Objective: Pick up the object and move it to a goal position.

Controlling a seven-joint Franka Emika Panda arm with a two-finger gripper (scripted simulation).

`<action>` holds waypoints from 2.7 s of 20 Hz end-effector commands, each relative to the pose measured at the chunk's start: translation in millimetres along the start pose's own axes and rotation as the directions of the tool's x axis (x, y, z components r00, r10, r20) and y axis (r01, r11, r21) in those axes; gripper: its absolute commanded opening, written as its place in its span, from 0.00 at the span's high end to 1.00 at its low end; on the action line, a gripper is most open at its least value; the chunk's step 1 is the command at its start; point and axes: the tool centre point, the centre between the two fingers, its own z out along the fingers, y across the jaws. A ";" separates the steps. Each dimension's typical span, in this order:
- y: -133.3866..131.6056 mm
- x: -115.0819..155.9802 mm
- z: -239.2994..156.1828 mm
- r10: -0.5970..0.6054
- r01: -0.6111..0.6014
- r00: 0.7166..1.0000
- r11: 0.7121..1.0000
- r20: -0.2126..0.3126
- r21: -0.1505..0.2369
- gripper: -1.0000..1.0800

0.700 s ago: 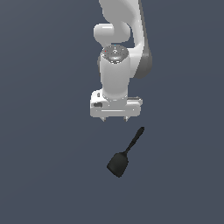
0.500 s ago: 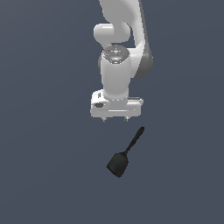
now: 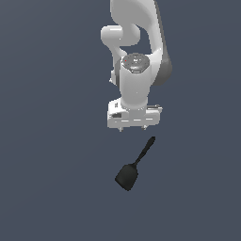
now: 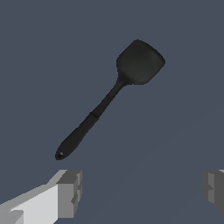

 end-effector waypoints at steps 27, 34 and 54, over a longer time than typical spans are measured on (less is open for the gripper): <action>-19.0 46.5 74.9 0.439 -0.439 0.898 0.898 -0.003 -0.027 0.04; -25.1 56.3 97.5 0.544 -0.544 0.839 0.838 -0.012 -0.038 0.04; -27.6 60.2 134.9 0.601 -0.601 0.799 0.798 -0.019 -0.045 0.04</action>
